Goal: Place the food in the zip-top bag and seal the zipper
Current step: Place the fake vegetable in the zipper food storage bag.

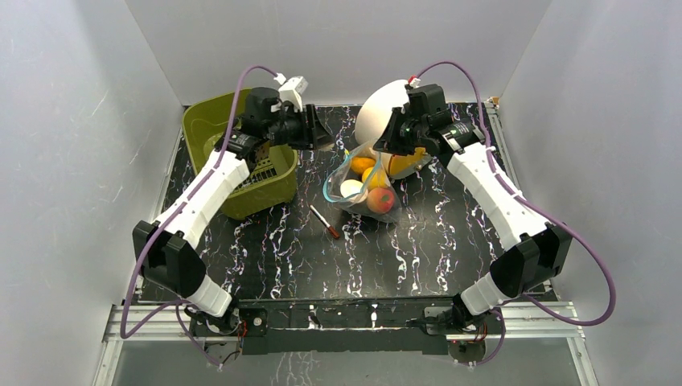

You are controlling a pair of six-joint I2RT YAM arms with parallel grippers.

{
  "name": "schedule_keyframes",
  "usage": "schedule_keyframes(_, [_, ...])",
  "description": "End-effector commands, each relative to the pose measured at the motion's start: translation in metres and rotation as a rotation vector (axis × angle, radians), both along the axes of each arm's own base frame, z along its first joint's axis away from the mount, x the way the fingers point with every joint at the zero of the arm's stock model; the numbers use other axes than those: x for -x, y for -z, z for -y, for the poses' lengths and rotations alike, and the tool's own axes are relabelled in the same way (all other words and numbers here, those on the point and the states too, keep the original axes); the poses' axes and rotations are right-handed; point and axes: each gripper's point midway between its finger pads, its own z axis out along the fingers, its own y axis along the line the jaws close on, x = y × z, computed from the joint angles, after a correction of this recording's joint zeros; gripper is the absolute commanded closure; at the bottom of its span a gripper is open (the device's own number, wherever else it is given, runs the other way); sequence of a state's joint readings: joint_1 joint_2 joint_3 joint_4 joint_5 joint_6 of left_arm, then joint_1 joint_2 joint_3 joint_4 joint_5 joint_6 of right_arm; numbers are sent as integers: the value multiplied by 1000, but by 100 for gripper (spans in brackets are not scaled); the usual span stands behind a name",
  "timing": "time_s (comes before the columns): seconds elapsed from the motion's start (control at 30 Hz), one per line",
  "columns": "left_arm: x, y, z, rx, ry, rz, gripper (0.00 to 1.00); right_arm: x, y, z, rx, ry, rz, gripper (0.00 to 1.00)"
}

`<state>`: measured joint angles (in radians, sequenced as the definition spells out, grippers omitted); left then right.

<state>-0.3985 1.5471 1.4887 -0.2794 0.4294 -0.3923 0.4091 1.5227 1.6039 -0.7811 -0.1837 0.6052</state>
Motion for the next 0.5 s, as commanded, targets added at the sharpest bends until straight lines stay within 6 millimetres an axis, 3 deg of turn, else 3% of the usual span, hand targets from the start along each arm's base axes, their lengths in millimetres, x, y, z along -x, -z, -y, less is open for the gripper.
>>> schedule_keyframes(0.0, [6,-24,18,5,64,111,75,0,-39,1,-69,5,119,100])
schedule_keyframes(0.13, [19,-26,40,27,125,145,75,1,-39,2,-67,7,120,100])
schedule_keyframes(0.47, [52,13,69,29,245,171,75,3,-38,0,-82,6,114,100])
